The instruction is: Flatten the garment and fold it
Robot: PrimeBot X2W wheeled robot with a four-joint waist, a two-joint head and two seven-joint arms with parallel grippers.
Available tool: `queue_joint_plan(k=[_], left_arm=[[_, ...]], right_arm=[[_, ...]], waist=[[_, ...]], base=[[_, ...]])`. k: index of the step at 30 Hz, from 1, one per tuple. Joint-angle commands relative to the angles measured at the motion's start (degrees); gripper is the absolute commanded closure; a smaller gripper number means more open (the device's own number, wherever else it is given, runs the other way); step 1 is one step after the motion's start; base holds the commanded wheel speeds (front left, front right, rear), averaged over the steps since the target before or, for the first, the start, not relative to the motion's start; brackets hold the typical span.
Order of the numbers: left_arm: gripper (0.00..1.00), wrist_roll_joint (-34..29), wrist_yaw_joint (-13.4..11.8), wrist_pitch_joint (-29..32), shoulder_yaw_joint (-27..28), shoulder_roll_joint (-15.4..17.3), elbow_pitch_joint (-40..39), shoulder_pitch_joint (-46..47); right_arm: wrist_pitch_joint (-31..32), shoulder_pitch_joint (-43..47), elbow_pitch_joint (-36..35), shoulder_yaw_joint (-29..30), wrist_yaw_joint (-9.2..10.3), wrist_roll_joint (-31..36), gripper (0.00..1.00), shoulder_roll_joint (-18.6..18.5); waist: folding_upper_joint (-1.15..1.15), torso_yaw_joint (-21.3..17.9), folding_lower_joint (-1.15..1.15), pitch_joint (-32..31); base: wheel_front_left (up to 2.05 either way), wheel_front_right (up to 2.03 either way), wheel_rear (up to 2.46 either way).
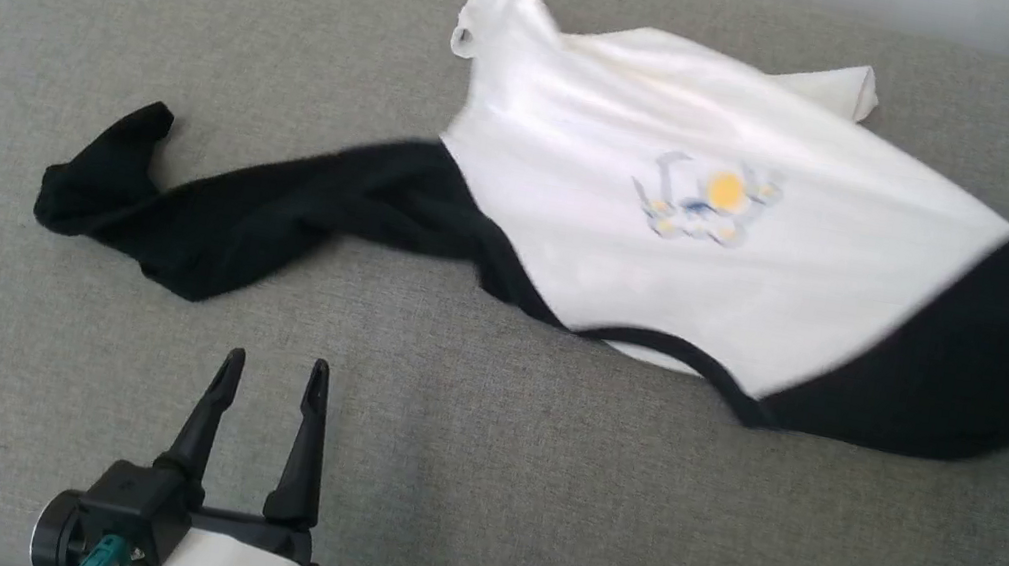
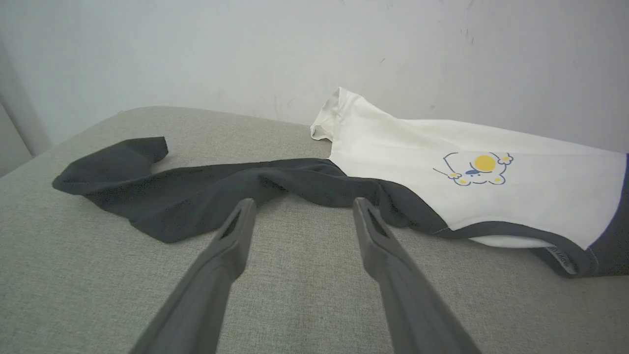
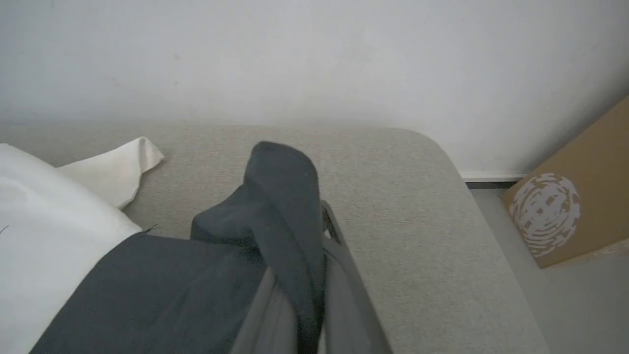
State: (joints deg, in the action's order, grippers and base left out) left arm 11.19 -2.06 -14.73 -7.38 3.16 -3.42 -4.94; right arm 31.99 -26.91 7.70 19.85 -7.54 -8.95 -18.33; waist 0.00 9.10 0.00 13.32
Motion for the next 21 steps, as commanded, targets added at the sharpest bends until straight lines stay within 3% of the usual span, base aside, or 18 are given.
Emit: queue_joint_plan(k=[1,5,6,7,8,15,21], left_arm=[[0.0,0.31,0.3,-0.27,0.14,-0.27,0.22,-0.57],[0.0,0.09,0.81,-0.27,0.37,-0.28,0.49,-0.2],[0.0,-0.08,1.07,-0.27,0.37,-0.28,0.64,0.02],[0.0,-0.19,1.33,-0.27,0.38,-0.28,0.76,0.26],[0.0,-0.23,1.54,-0.27,0.43,-0.28,0.85,0.48],[0.0,-0.47,2.4,-0.27,1.16,-0.28,1.81,0.95],[0.0,-0.26,2.5,-0.27,1.15,-0.28,2.37,0.97]], right_arm=[[-1.52,0.97,-0.34,2.6,0.05,2.25,1.0,-0.05],[-6.98,3.61,0.07,8.88,0.05,10.08,0.98,0.89],[-8.47,4.11,0.79,9.6,0.05,11.67,0.73,1.33],[-9.56,4.15,1.95,10.77,0.05,12.37,0.3,2.4],[-10.09,4.13,3.37,11.85,0.05,13.23,0.0,3.4],[-12.52,0.91,9.19,13.17,0.05,15.3,0.0,7.51],[-14.74,-1.96,3.55,11.19,0.05,14.03,0.0,7.99]], waist=[[0.0,-0.02,0.0,0.29],[0.0,0.29,0.0,1.63],[0.0,0.42,0.0,1.98],[0.0,0.53,0.0,2.31],[0.0,0.63,0.0,2.53],[0.0,0.21,0.0,3.17],[0.0,-1.32,0.0,1.76]], base=[[0.0,0.0,0.0],[0.0,0.0,0.0],[0.0,0.0,0.0],[0.0,0.0,0.0],[0.0,0.0,0.0],[0.0,0.0,0.0],[0.0,0.0,0.0]])
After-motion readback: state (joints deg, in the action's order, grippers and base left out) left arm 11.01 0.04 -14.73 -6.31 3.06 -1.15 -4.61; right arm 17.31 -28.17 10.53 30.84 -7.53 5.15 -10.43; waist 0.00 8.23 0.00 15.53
